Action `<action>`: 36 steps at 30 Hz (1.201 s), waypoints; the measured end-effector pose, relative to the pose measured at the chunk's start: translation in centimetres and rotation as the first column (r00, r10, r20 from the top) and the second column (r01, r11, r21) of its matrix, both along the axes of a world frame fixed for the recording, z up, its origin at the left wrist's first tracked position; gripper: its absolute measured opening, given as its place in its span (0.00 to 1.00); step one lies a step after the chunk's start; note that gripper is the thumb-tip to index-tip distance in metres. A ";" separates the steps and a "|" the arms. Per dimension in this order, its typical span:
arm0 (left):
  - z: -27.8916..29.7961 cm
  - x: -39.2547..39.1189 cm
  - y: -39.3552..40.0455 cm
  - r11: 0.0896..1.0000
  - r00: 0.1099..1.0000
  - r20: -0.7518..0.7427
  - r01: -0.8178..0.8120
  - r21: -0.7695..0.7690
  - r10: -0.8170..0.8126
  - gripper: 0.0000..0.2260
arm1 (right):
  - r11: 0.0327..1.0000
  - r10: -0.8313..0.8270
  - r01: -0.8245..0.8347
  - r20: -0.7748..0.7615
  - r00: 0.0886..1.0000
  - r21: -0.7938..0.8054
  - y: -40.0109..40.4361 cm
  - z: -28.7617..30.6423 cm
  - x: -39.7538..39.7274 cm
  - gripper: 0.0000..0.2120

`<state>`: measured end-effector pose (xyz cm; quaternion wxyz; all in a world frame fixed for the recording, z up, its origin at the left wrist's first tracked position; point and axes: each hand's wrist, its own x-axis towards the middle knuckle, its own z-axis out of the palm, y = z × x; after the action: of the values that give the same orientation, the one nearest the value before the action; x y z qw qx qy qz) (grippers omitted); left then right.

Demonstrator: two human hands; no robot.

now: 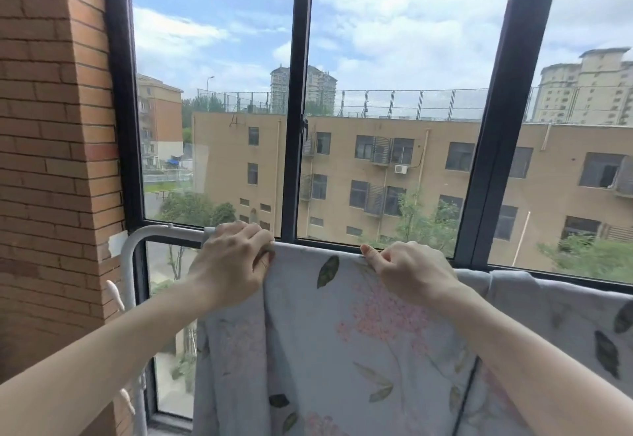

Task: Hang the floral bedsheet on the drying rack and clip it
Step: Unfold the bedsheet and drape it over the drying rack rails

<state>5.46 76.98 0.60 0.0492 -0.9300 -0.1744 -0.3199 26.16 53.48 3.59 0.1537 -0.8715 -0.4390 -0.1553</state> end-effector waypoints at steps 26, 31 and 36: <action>22.1 -3.9 9.6 0.842 0.696 0.485 -0.360 -0.403 0.530 0.10 | 0.969 -0.136 0.055 -0.337 0.932 -0.240 -0.1 2.1 0.9 0.39; 20.8 -0.9 13.0 0.689 0.651 0.324 -0.440 -0.575 0.686 0.16 | 0.975 -0.129 0.023 -0.485 0.865 -0.219 0.2 2.7 1.3 0.35; 13.3 0.4 12.6 0.629 0.782 -0.221 -0.606 -0.487 0.582 0.23 | 0.988 -0.088 0.002 -0.550 0.831 -0.156 0.4 2.6 2.4 0.25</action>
<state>5.88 89.56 13.89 -0.1050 -0.8021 -0.5512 -0.2043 28.57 53.92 6.14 0.2053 -0.8981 -0.3652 0.1337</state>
